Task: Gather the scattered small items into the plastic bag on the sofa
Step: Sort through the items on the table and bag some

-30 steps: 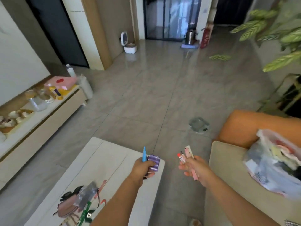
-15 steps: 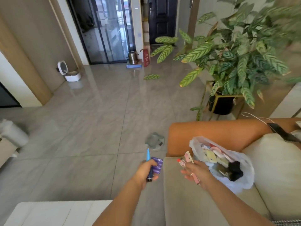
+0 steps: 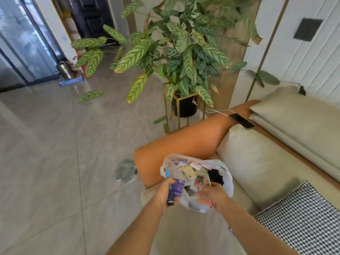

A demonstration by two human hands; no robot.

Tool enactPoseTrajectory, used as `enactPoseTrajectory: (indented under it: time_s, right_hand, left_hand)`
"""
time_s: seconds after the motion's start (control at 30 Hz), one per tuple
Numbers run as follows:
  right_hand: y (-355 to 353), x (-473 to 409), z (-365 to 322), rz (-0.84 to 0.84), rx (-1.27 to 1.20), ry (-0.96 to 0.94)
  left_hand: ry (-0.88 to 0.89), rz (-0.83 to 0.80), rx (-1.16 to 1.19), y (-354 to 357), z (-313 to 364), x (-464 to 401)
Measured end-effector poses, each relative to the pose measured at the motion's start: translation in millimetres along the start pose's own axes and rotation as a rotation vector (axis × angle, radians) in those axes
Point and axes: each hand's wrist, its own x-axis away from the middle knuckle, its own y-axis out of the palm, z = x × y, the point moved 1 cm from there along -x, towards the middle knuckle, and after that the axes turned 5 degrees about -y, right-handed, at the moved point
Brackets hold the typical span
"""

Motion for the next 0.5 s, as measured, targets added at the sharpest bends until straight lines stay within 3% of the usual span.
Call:
enactPoseTrajectory:
  time_s: [0.1,0.2,0.33,0.5]
  right_hand:
    - [-7.8,-22.5,1.8,0.088,-0.082,0.055]
    - [-13.0,-46.5,4.7,0.173,-0.087,0.116]
    - [-10.4,-87.3,6.3,0.258,-0.163,0.207]
    - [-4.6,-135.6,11.6,0.330,-0.252,0.315]
  left_hand:
    - [-0.096,0.012,-0.040,12.3,12.1,-40.7]
    - [-0.117,0.169,-0.353,18.3,24.5,-84.0]
    - [-0.179,0.200,-0.559,26.8,31.3,-148.6]
    - [-0.277,0.265,-0.630,32.9,26.1,-213.2]
